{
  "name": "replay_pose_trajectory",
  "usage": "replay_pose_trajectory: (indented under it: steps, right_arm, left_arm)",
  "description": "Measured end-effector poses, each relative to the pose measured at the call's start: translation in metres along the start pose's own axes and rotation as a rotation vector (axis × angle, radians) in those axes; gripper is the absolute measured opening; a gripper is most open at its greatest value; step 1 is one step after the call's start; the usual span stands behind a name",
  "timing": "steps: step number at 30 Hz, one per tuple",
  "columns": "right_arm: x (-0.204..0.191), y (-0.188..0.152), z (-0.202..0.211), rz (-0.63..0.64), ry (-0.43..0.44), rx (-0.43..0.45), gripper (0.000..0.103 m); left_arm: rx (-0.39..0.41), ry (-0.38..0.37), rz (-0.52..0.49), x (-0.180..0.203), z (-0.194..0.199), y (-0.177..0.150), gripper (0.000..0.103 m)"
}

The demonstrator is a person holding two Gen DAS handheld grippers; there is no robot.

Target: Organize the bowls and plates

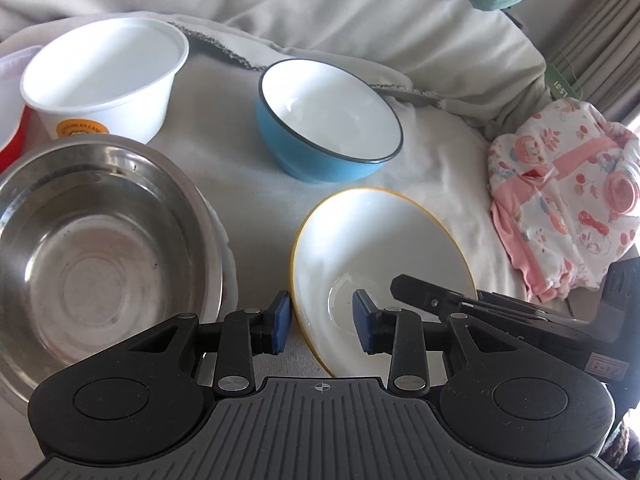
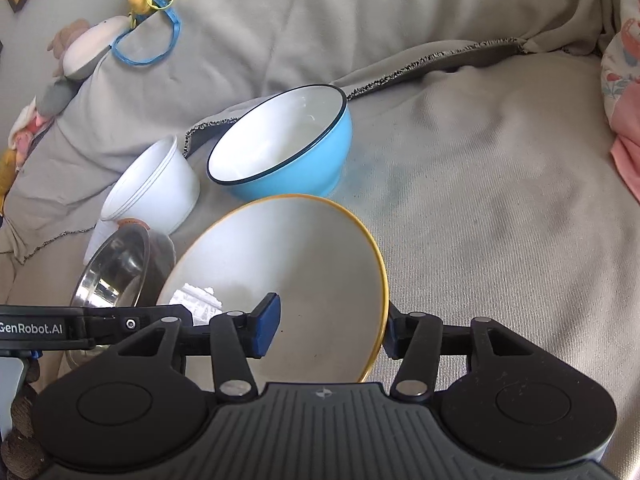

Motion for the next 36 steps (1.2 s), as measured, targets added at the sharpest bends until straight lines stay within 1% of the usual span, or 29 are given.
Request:
replay_pose_trajectory:
  steps: [10,12,14,17,22,26,29,30,32,33,34,35,36]
  right_arm:
    - [0.004,0.000,-0.006,-0.006,0.001,-0.014,0.052]
    - [0.005,0.000,-0.007,-0.027,0.001,-0.013,0.053]
    - [0.004,0.002,-0.006,-0.048,0.018,-0.010,0.055]
    - [0.002,0.001,-0.008,-0.042,0.040,-0.014,0.055]
    - [0.001,-0.003,-0.013,-0.011,0.018,-0.016,0.055]
    - [0.002,-0.004,-0.012,-0.005,0.021,-0.015,0.055]
    - [0.001,0.000,-0.004,0.024,-0.009,0.027,0.055]
    - [0.002,0.003,0.001,0.031,-0.021,0.048,0.055]
    - [0.003,0.012,0.012,0.045,-0.043,0.090,0.055]
    - [0.003,0.018,0.018,0.053,-0.055,0.110,0.055]
    - [0.003,0.026,0.024,0.067,-0.072,0.128,0.055]
    - [0.003,0.036,0.029,0.085,-0.093,0.144,0.057]
    - [0.003,0.045,0.033,0.102,-0.116,0.158,0.060]
  left_arm:
    - [0.012,0.043,-0.059,0.010,-0.008,0.004,0.037]
    - [0.015,0.049,-0.068,0.011,-0.008,0.007,0.037]
    - [0.020,0.055,-0.069,0.010,-0.008,0.011,0.037]
    - [0.028,0.061,-0.066,0.006,-0.007,0.014,0.037]
    - [0.034,0.055,-0.084,0.009,-0.007,0.015,0.037]
    - [0.028,0.049,-0.079,0.007,-0.006,0.015,0.036]
    - [0.025,0.048,-0.084,0.007,-0.005,0.015,0.034]
    - [0.033,0.046,-0.086,0.007,-0.003,0.017,0.034]
    - [0.074,0.034,-0.083,0.005,0.006,0.024,0.034]
    - [0.103,0.015,-0.076,0.002,0.012,0.031,0.034]
    - [0.136,-0.020,-0.062,-0.002,0.018,0.040,0.034]
    - [0.164,-0.049,-0.044,-0.007,0.024,0.051,0.034]
    - [0.184,-0.062,-0.027,-0.011,0.027,0.064,0.034]
Point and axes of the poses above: each gripper's, at about its wrist camera, not at the fingertips, and z roughly against the way its jaws point, x to its right, y to its top, the point moved 4 cm from there along -z, roughly the way its jaws point, and after that the axes turned 2 degrees about -z, right-handed, at the moved point
